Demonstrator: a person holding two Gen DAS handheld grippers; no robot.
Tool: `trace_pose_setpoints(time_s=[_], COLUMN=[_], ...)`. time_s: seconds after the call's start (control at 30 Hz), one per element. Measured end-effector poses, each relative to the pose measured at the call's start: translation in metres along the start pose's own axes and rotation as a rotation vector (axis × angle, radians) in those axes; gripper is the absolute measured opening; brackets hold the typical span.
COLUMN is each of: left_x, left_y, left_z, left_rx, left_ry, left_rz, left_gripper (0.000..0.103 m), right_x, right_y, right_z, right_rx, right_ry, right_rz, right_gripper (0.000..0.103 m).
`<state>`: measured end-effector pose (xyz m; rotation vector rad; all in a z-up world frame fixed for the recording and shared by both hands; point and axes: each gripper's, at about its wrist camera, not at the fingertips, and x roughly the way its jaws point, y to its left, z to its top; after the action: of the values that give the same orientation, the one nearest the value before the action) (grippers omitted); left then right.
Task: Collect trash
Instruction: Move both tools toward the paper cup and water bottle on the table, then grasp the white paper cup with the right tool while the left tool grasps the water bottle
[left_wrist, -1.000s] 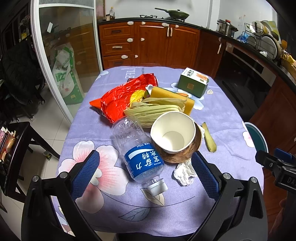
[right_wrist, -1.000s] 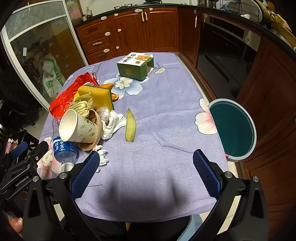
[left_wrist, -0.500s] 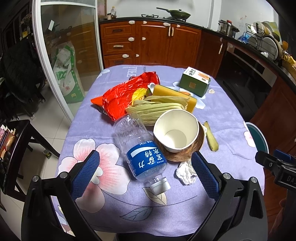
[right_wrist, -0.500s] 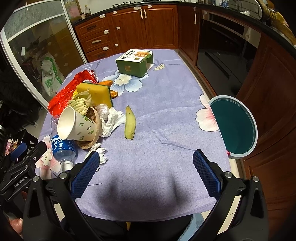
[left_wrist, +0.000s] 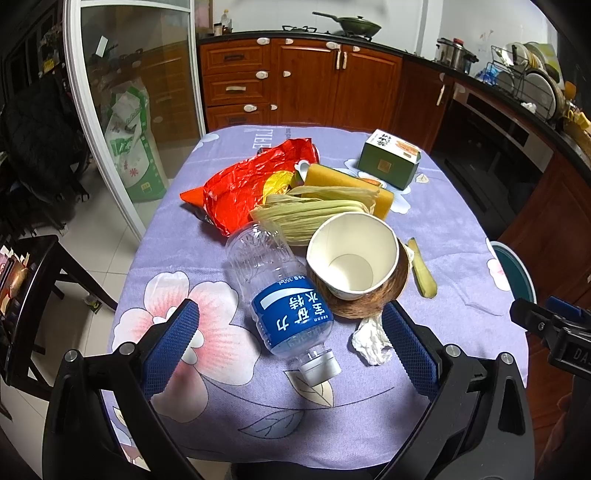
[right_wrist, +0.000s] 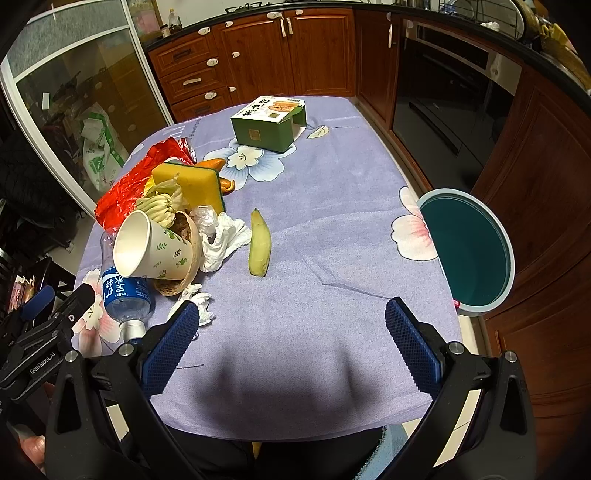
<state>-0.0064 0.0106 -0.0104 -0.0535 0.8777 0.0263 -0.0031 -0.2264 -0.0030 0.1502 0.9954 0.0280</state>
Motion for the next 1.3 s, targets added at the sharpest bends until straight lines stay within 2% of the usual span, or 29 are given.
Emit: trace_pose_setpoints(time_s=[0.67,0.9,0.97,1.03,1.07,1.13,1.27,1.3], left_x=[0.013,0.035,0.043,0.049,0.052,0.056,0.064,0.067], left_y=[0.017,0.048,0.057,0.062,0.063,0.062,0.059,0.059], left_z=[0.0,0.0,-0.001,-0.001,-0.002,-0.002,-0.001,0.0], left_rx=[-0.042,-0.119,-0.144,-0.16,-0.162,-0.156,-0.146,-0.145], left_ry=[0.049,0.095,0.121,0.142,0.15,0.162,0.185,0.191], left_rz=[-0.018,-0.078,-0.102,-0.121,-0.131,-0.137,-0.151,-0.151], left_gripper=[0.099,0.099,0.099,0.099,0.099,0.099,0.099,0.099], right_x=[0.014,0.024,0.029,0.035,0.04,0.051,0.074,0.078], right_y=[0.014,0.046,0.06,0.076,0.084,0.098,0.118,0.12], right_z=[0.008,0.032,0.04,0.047,0.051,0.057,0.063,0.063], right_rx=[-0.026,-0.075,-0.096,-0.122,-0.131,-0.142,-0.153,-0.156], right_ry=[0.045,0.061,0.071,0.081,0.092,0.127,0.195,0.208], right_rz=[0.028,0.119,0.152,0.179,0.195,0.225,0.282,0.294], right_gripper=[0.097,0.097,0.091,0.076,0.073,0.057,0.037,0.029])
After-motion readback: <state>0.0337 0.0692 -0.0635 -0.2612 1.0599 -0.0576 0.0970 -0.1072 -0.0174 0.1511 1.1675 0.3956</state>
